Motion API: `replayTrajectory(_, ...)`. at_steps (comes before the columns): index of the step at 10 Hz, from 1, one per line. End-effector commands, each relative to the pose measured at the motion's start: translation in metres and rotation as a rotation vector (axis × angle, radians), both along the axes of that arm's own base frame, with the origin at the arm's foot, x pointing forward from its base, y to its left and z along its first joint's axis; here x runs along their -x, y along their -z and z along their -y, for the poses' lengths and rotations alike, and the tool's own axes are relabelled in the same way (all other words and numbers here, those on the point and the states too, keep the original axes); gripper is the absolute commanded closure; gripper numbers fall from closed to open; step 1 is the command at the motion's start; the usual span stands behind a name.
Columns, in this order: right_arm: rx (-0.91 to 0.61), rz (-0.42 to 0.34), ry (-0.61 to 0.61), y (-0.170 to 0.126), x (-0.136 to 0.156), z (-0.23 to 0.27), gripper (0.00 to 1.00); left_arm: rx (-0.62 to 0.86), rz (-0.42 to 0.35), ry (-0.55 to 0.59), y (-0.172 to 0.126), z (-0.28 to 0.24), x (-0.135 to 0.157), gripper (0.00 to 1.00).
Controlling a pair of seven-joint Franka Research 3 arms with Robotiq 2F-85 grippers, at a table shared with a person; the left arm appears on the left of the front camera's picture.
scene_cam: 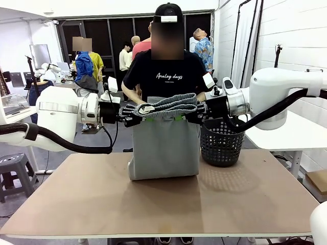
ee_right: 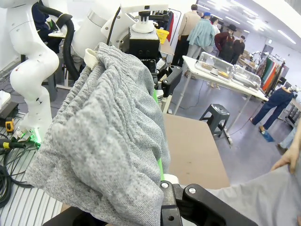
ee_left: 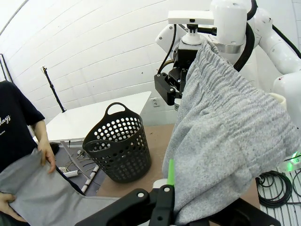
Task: Fold the training pants.
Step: Release the ends of the Training pants and then grab the overlapped ends.
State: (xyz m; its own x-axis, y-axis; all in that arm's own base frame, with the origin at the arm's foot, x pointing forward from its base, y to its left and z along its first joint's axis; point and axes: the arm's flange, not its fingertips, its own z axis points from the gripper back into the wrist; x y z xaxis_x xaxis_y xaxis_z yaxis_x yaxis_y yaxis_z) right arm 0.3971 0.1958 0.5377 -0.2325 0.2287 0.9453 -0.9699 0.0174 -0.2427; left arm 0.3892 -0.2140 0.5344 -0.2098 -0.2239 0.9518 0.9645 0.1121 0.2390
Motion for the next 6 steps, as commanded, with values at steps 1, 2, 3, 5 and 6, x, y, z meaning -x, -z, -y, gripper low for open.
replayTrajectory(1,-0.002,0.001,-0.001,-0.0011,0.0028,-0.0037,1.0,0.001,0.005,0.002,-0.0023,0.0009,0.0015,1.0)
replayTrajectory(2,-0.002,0.001,-0.001,-0.0011,0.0028,-0.0037,1.0,0.001,0.005,0.002,-0.0023,0.0009,0.0015,1.0)
replayTrajectory(3,-0.002,0.001,-0.001,-0.0011,0.0028,-0.0037,1.0,0.001,0.005,0.002,-0.0023,0.0009,0.0015,1.0)
replayTrajectory(5,-0.002,0.001,-0.001,-0.0011,0.0028,-0.0037,1.0,0.001,0.005,0.002,-0.0023,0.0009,0.0015,1.0)
replayTrajectory(6,-0.002,0.001,-0.001,-0.0011,0.0028,-0.0037,1.0,0.001,0.005,0.002,-0.0023,0.0009,0.0015,1.0)
